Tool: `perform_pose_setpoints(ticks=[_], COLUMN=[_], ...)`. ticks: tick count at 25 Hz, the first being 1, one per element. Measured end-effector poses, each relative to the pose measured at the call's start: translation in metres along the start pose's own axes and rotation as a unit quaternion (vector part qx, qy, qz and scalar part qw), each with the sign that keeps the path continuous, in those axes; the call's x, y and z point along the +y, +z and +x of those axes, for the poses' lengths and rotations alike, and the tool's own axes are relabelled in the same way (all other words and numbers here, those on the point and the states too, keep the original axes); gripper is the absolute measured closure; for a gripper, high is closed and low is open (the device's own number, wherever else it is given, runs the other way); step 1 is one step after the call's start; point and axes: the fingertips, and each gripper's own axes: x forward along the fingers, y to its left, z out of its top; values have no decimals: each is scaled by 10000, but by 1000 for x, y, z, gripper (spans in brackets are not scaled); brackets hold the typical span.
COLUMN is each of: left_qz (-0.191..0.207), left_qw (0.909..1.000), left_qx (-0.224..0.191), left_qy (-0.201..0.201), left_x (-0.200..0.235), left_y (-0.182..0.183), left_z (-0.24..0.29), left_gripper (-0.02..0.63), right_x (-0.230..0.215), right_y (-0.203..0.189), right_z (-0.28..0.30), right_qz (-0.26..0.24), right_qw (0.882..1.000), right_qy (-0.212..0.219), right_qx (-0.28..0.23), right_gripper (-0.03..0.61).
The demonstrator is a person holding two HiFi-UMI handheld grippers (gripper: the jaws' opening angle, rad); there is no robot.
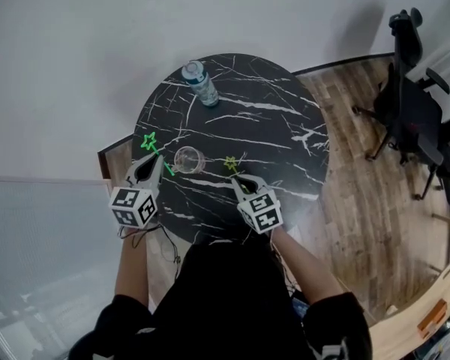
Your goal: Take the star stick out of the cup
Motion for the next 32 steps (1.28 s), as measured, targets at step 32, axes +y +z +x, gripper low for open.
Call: perform_pose_setpoints(ticks=[32], left_qz=[610], left_qw=[9543], left_qx=[2452], left_qy=[-1598], left_x=[-160], left_y=[-177], left_z=[45], left_gripper=[600], right_x=[-34], right_y=[-55], right_z=[-48], right_qz=[423], right_qw=[9985], right_qy=[-356], right_qx=[10], right_gripper=[581])
